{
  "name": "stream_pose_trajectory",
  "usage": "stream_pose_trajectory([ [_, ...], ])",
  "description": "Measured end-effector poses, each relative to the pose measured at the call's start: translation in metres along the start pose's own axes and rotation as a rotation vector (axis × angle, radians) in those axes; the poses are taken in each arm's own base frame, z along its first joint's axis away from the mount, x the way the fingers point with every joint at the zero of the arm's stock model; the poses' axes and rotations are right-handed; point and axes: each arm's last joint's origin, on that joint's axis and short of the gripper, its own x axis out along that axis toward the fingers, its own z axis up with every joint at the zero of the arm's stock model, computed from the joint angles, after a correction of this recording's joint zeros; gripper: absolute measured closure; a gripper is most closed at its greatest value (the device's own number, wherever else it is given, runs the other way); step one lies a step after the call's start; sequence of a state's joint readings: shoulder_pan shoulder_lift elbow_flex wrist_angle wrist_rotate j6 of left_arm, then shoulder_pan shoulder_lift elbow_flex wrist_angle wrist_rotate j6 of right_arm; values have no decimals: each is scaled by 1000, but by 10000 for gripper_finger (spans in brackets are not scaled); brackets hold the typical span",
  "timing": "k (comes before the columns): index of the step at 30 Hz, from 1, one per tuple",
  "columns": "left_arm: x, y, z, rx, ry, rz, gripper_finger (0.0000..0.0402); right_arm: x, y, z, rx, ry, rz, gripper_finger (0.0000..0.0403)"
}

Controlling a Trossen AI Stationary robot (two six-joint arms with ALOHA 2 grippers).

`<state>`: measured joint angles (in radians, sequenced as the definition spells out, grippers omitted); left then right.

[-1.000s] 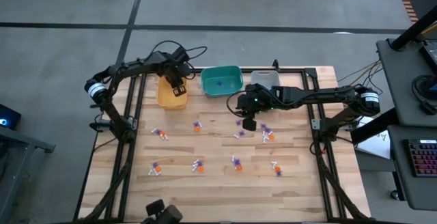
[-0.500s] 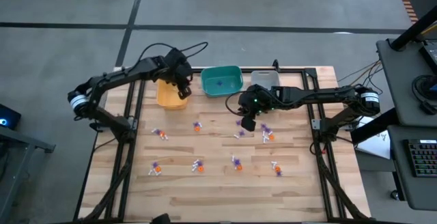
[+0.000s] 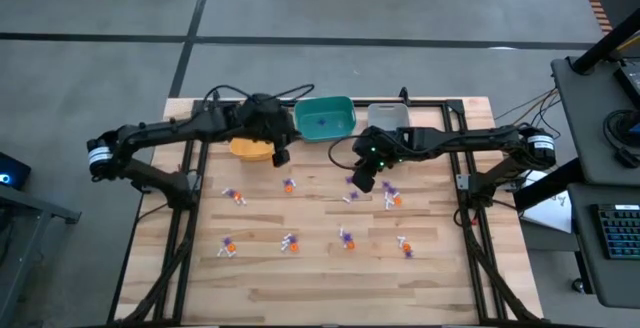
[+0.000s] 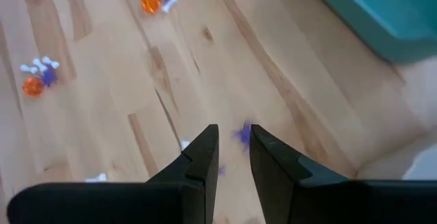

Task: Sort Halloween decoration
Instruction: Put the small violet spider toy into the green bin

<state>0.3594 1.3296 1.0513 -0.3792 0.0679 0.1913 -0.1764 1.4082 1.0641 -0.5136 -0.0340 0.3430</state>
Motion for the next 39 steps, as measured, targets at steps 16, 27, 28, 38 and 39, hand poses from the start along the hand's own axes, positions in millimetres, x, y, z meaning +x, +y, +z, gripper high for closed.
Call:
stream_pose_trajectory([
  [16, 54, -51, 9, 102, -94, -115, 364, 4, 9, -17, 107, 139, -33, 330],
  [27, 122, -65, -10, 76, -94, -134, 364, 13, 5, -37, 111, 215, -63, 330],
  [28, 127, -65, -13, 75, -90, -134, 364, 15, 4, -41, 101, 227, -68, 330],
  [38, 159, -69, -31, 71, -78, -136, 364, 40, -6, -69, -11, 161, -31, 330],
  [39, 162, -70, -32, 70, -81, -135, 364, 42, -6, -71, -36, 143, -20, 330],
])
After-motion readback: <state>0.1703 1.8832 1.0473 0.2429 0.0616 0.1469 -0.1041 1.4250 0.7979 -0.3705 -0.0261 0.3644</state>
